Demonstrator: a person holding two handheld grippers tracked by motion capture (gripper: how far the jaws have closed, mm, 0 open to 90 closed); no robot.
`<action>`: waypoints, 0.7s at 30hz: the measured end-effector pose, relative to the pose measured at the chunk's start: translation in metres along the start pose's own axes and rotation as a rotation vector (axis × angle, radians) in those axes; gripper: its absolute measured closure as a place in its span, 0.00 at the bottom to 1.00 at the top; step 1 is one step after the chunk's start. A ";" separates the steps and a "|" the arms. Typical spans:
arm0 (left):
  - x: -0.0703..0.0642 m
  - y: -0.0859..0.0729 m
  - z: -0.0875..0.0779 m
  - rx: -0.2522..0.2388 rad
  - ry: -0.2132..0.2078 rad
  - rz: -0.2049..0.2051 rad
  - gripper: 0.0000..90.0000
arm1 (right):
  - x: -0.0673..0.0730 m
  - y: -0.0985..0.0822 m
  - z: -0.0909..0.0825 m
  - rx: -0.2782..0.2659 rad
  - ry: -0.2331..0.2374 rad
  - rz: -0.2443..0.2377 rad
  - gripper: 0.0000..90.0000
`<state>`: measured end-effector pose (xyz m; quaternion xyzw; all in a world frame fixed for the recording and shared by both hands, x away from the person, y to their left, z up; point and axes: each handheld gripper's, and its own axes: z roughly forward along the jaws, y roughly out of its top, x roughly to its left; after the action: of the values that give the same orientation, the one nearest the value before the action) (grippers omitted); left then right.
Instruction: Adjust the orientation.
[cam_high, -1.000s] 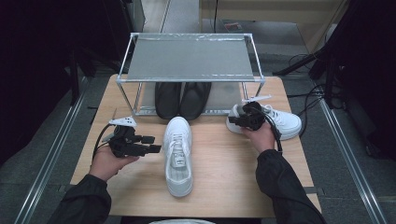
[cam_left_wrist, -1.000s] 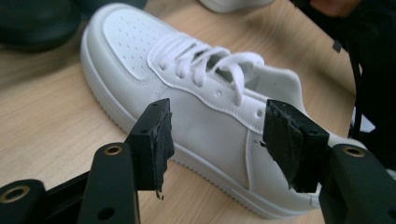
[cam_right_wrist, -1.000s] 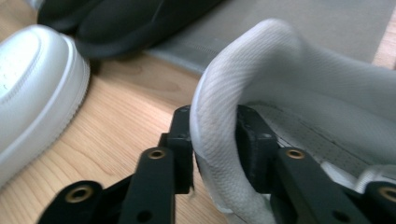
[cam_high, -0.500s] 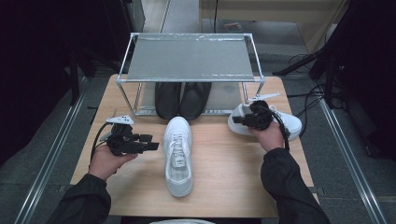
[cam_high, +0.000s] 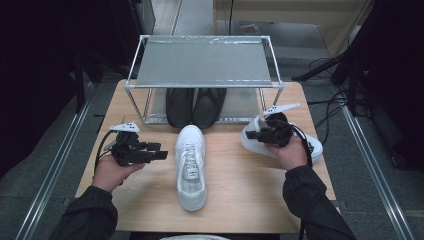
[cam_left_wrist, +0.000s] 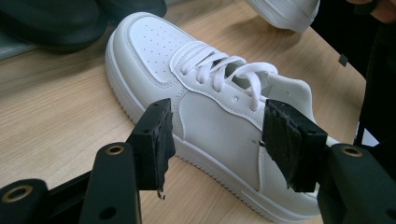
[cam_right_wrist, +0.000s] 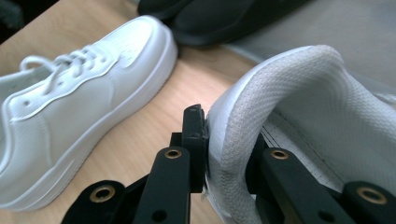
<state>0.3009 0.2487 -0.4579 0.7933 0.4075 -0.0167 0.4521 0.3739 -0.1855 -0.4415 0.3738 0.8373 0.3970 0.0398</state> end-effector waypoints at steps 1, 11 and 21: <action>0.000 0.000 0.000 -0.001 0.000 0.002 0.48 | 0.004 0.000 0.001 0.007 0.004 -0.009 0.88; 0.000 0.000 0.000 -0.001 -0.004 0.000 0.47 | 0.037 -0.002 0.012 0.059 0.027 -0.072 0.89; -0.001 0.000 0.003 0.004 -0.014 0.006 0.47 | 0.072 -0.005 0.029 0.100 0.085 -0.118 0.89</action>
<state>0.3011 0.2463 -0.4591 0.7953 0.4021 -0.0217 0.4532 0.3301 -0.1219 -0.4485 0.3083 0.8774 0.3673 0.0090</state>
